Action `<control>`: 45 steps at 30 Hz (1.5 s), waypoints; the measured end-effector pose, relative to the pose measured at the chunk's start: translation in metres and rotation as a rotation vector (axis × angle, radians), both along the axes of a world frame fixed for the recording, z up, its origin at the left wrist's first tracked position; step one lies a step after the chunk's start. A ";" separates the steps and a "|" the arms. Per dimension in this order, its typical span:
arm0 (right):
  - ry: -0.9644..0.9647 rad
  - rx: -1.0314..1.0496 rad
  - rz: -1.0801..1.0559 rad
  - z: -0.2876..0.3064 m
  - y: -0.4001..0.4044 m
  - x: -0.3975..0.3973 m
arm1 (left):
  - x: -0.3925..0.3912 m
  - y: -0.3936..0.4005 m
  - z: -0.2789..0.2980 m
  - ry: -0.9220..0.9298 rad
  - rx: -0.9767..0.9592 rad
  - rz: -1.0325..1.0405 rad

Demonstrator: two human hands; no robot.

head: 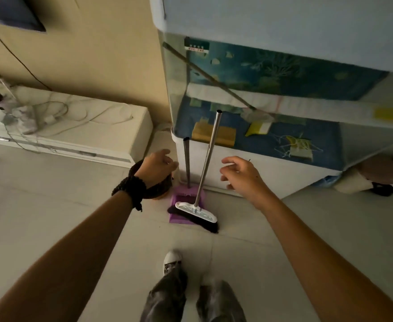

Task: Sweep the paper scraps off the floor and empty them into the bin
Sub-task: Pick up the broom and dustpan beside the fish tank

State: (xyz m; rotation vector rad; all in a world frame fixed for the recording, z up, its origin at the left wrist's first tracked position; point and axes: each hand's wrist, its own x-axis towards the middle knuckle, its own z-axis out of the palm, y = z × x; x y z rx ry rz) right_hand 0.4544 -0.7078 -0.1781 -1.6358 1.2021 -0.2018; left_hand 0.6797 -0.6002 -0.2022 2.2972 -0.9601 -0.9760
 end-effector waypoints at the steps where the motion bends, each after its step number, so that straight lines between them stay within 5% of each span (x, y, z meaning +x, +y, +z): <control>1: 0.000 0.031 -0.024 -0.013 -0.007 0.012 | 0.008 -0.014 -0.017 0.019 0.012 -0.001; 9: -0.083 0.438 -0.319 -0.106 -0.072 0.087 | 0.045 -0.101 -0.125 0.075 0.068 0.112; 15: -0.595 1.080 -0.875 -0.157 -0.122 0.124 | 0.067 -0.163 -0.173 -0.066 0.066 -0.081; 20: -0.779 1.238 -1.071 -0.165 -0.156 0.153 | 0.061 -0.182 -0.198 -0.170 0.107 -0.212; 24: -0.719 1.317 -1.188 -0.169 -0.157 0.150 | 0.048 -0.161 -0.205 -0.150 0.115 -0.253; 32: -0.467 1.395 -0.819 -0.131 -0.133 0.116 | 0.022 -0.081 -0.169 -0.238 0.018 -0.274; 39: 0.018 1.299 -0.298 -0.067 -0.060 0.113 | 0.023 0.014 -0.104 -0.317 0.090 0.133; 45: 0.451 0.930 0.183 -0.024 0.039 0.118 | 0.052 0.142 -0.048 -0.219 0.146 0.588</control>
